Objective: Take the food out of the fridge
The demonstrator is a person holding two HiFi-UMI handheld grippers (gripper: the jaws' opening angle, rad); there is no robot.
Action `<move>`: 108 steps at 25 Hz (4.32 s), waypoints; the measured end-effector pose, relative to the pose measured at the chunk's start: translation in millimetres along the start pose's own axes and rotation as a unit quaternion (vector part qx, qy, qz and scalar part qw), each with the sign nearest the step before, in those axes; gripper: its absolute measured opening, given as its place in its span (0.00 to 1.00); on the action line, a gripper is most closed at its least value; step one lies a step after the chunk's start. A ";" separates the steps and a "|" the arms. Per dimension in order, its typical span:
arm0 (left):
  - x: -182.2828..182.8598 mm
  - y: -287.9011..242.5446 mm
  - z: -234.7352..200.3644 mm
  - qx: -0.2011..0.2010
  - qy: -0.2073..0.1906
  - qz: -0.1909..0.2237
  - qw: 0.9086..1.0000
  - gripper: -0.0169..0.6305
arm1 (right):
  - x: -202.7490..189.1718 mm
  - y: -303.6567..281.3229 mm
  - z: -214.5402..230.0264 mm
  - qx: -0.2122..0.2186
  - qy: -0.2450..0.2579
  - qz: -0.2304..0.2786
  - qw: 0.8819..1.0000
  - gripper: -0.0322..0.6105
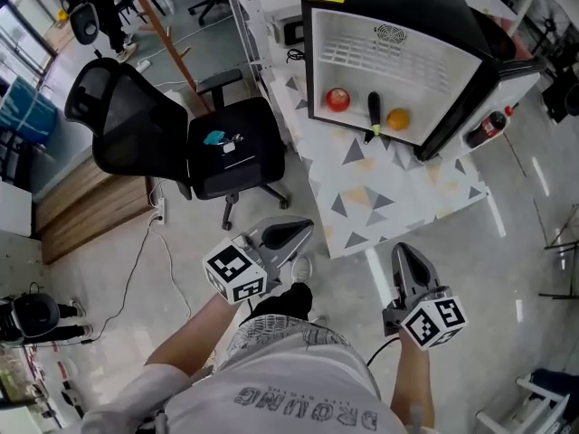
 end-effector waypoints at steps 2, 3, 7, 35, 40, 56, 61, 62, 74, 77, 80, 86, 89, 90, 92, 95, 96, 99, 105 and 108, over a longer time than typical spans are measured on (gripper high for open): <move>4.5 -8.9 -16.2 -0.003 0.001 -0.002 1.000 0.04 | 8.1 -14.6 3.8 -0.006 0.000 -0.001 1.000 0.03; 6.8 -12.9 -24.1 -0.003 0.001 -0.003 1.000 0.04 | 12.2 -21.8 5.1 -0.009 0.000 -0.002 1.000 0.03; 15.4 -26.6 -52.9 -0.004 -0.002 -0.007 1.000 0.04 | 25.4 -48.4 10.2 -0.017 0.001 -0.002 1.000 0.03; 45.0 -75.5 -168.0 0.003 -0.019 -0.011 1.000 0.04 | 66.3 -157.2 29.2 -0.029 -0.004 0.008 1.000 0.03; 44.9 -96.1 -176.6 0.027 -0.022 -0.012 0.999 0.04 | 71.1 -167.0 44.9 -0.014 -0.007 0.001 1.000 0.03; 20.9 -196.8 -220.5 0.147 -0.023 -0.022 0.989 0.12 | 95.8 -199.8 122.5 0.065 0.006 -0.056 0.996 0.03; 12.2 -216.5 -235.7 0.185 -0.027 -0.032 0.982 0.15 | 101.2 -211.0 136.3 0.089 0.011 -0.071 0.993 0.03; 9.7 -219.5 -238.0 0.191 -0.027 -0.034 0.981 0.16 | 102.5 -212.2 138.0 0.093 0.012 -0.072 0.993 0.03; -5.6 -249.4 -272.8 0.267 -0.060 -0.051 0.960 0.28 | 93.1 -216.3 156.4 0.115 0.008 -0.105 0.988 0.03; -9.8 -256.0 -281.5 0.280 -0.066 -0.054 0.956 0.30 | 89.6 -215.8 160.2 0.114 0.005 -0.111 0.987 0.03; -14.1 -262.3 -290.8 0.292 -0.071 -0.058 0.952 0.34 | 84.8 -216.4 165.1 0.113 0.002 -0.119 0.987 0.03; -21.2 -277.1 -302.1 0.302 -0.076 -0.065 0.948 0.40 | 74.9 -220.0 173.1 0.116 -0.004 -0.134 0.984 0.03; -23.0 -282.4 -307.7 0.317 -0.080 -0.068 0.943 0.44 | 72.7 -222.0 175.2 0.119 -0.005 -0.138 0.983 0.03; -23.7 -284.1 -309.5 0.321 -0.081 -0.070 0.941 0.45 | 73.0 -222.7 175.6 0.120 -0.005 -0.138 0.983 0.03; -25.9 -287.0 -313.0 0.331 -0.082 -0.076 0.937 0.48 | 74.1 -224.0 176.5 0.121 -0.006 -0.137 0.983 0.03; -28.3 -290.1 -319.1 0.346 -0.083 -0.082 0.931 0.53 | 75.2 -226.5 178.1 0.125 -0.005 -0.137 0.983 0.03; -29.3 -291.0 -321.1 0.349 -0.082 -0.084 0.930 0.55 | 75.1 -227.1 178.6 0.126 -0.005 -0.137 0.983 0.03; -33.5 -295.7 -324.1 0.351 -0.076 -0.087 0.929 0.57 | 73.9 -226.8 181.4 0.127 -0.004 -0.138 0.982 0.03; -36.8 -304.3 -328.2 0.352 -0.070 -0.090 0.929 0.57 | 72.5 -223.8 189.6 0.125 -0.005 -0.141 0.982 0.03; -37.8 -307.2 -330.4 0.356 -0.067 -0.091 0.928 0.57 | 72.7 -221.9 193.0 0.124 -0.006 -0.141 0.982 0.03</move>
Point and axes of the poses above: the fingertips, and each gripper's own axes: y backward along the fingers, z to its right, x out of its top, the point moved 4 cm from there along y, backward along the fingers
